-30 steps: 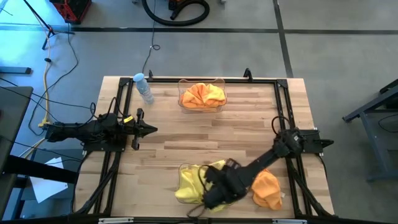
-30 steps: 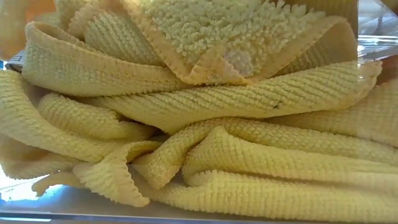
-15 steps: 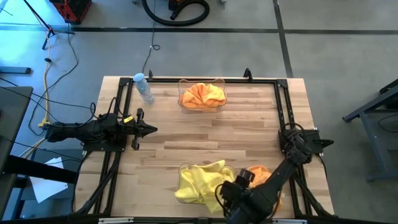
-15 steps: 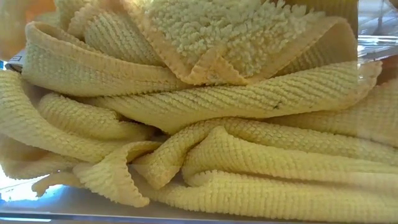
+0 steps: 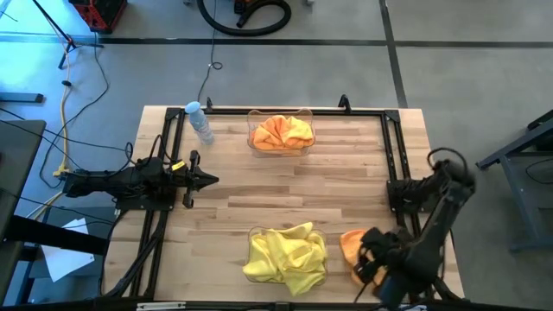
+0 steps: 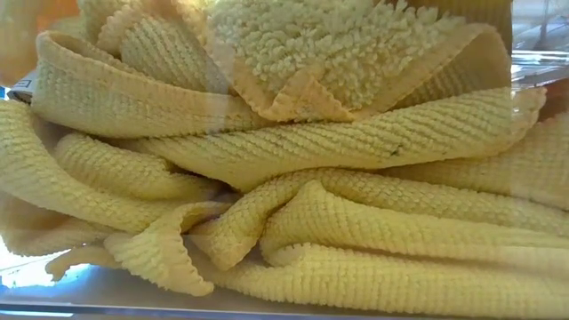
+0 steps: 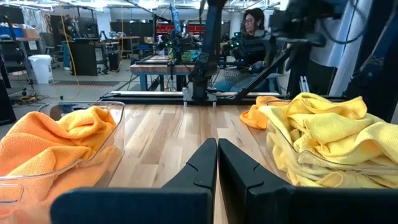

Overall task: Sort microfiber towel by color & place in baskets
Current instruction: Put the orange microfiber towel into the top transparent bin

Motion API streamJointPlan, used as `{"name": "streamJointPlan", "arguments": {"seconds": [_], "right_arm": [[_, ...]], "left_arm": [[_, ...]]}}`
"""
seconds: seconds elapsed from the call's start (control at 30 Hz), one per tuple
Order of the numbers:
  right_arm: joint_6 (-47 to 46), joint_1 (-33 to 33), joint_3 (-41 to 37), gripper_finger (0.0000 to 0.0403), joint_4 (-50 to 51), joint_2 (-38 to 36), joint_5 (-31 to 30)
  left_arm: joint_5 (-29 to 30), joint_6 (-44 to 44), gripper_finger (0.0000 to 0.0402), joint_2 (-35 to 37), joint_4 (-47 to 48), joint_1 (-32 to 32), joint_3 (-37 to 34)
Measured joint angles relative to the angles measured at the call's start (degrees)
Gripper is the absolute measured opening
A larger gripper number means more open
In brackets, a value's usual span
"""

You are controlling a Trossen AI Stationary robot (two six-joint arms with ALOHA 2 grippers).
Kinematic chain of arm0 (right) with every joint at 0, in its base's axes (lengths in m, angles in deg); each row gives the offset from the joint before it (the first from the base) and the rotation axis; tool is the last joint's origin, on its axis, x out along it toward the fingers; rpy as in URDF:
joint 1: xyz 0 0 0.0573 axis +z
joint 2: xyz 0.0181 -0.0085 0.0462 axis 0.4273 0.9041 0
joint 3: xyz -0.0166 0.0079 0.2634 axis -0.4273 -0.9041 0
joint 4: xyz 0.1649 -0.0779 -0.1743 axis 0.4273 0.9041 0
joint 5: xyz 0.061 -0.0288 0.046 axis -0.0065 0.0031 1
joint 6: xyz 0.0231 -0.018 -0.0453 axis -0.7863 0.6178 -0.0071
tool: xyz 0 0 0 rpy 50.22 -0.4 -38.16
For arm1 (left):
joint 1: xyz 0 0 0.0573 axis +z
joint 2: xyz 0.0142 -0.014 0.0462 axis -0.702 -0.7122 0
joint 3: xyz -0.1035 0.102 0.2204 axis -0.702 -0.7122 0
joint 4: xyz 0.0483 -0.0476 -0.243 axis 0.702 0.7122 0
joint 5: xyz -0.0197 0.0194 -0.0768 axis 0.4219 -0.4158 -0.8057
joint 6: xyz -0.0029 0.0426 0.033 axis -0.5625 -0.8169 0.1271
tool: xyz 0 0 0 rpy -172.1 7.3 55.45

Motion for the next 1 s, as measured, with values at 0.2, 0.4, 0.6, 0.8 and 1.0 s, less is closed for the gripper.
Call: {"name": "streamJointPlan", "arguments": {"seconds": [0.2,0.4,0.6,0.8,1.0], "right_arm": [[-15.39,5.19,-17.14,0.0264,-13.34,-8.73,1.83],[-21.73,6.89,-27.88,0.0264,-23.06,-9.7,9.32],[-22.5,6.52,-35.18,0.0264,-33.45,-9.65,11.48],[-23.32,5.2,-40.71,0.0222,-43.93,-9.61,12.42],[-24.23,4.66,-41.58,0.0052,-45.54,-9.62,10.69]], "left_arm": [[0.0,0.02,0.0003,0.0,0.0,0.0,0.0],[0.0,0.02,0.0003,0.0,0.0,0.0,0.0],[0.0,0.02,0.0003,0.0,0.0,0.02,0.0],[0.0,0.0,0.0003,0.0,0.0,0.0,0.0],[0.0,-0.01,0.0003,0.0,0.0,0.0,0.0]]}}
